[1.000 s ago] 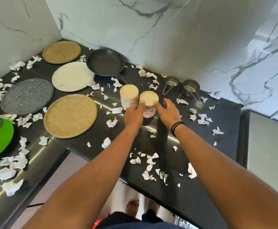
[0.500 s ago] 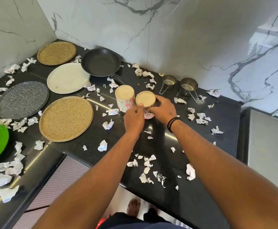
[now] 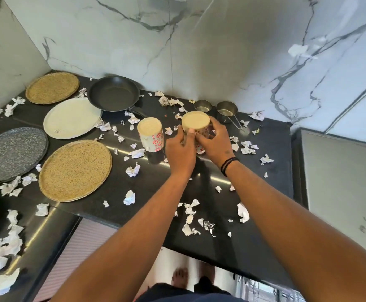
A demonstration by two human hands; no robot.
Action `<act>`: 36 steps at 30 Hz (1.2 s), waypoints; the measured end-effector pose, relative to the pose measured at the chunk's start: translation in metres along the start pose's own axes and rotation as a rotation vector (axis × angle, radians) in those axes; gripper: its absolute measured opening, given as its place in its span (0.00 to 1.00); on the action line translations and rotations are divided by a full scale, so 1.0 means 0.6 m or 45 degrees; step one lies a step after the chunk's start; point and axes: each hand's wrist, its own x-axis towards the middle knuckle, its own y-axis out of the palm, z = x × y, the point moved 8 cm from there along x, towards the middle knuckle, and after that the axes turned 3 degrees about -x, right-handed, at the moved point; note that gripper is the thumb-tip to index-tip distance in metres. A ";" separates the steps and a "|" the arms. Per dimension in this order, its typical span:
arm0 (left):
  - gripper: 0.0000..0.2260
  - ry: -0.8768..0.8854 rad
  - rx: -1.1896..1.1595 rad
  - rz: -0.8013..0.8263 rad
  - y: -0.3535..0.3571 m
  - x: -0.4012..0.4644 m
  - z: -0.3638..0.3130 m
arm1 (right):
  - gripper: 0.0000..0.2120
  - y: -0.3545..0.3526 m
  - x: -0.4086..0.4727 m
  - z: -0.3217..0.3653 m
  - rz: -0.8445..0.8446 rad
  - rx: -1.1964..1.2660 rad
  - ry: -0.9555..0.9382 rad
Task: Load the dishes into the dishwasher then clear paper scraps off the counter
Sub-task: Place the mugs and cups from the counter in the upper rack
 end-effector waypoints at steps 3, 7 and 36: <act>0.16 0.024 -0.081 0.100 0.033 -0.023 -0.007 | 0.36 -0.035 -0.020 -0.014 -0.096 -0.012 0.052; 0.23 -0.042 -0.085 0.236 0.101 -0.075 -0.011 | 0.40 -0.113 -0.068 -0.051 -0.295 0.047 0.115; 0.18 0.197 -0.092 1.382 0.501 -0.830 -0.108 | 0.33 -0.655 -0.789 -0.353 -1.603 0.098 0.524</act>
